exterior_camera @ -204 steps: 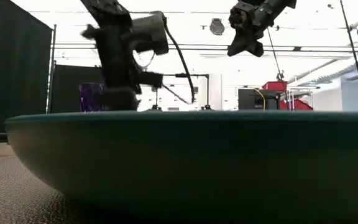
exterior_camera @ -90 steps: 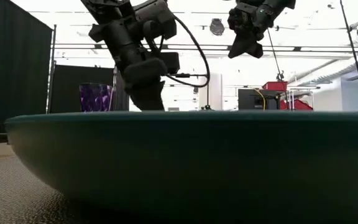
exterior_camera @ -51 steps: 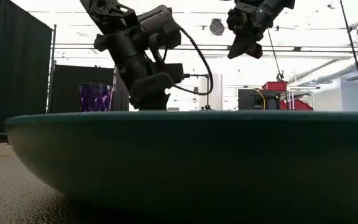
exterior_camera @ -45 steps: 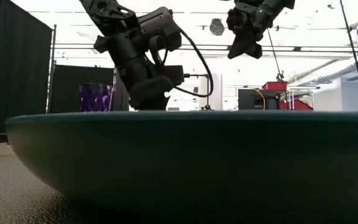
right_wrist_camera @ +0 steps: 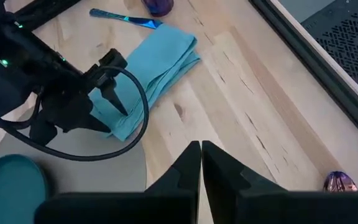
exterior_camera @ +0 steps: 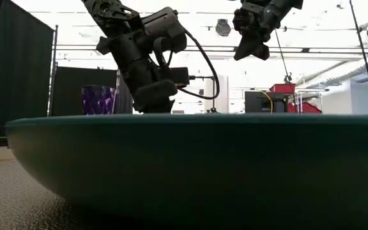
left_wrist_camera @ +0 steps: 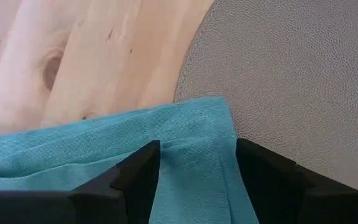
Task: Set table place
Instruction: Fold the blue napkin
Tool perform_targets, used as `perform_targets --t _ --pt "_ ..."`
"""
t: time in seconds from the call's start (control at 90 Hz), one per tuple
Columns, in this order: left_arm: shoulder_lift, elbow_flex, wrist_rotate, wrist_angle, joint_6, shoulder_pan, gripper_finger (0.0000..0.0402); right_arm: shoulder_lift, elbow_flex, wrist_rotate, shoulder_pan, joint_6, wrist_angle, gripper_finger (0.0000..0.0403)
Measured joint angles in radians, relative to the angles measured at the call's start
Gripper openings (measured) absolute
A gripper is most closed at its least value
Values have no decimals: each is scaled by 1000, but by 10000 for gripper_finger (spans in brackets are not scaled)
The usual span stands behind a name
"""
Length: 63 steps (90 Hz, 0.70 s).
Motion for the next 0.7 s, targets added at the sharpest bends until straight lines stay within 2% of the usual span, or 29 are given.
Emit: perform_targets --t 0.133,0.356,0.7 --pt "0 0 1 0 22 -1 138 0 0 0 0 1 0 0" --pt "0 0 -2 0 26 -3 14 0 0 0 0 1 -1 0" --pt "-36 18 -17 -22 24 -8 2 5 -8 0 16 0 14 1"
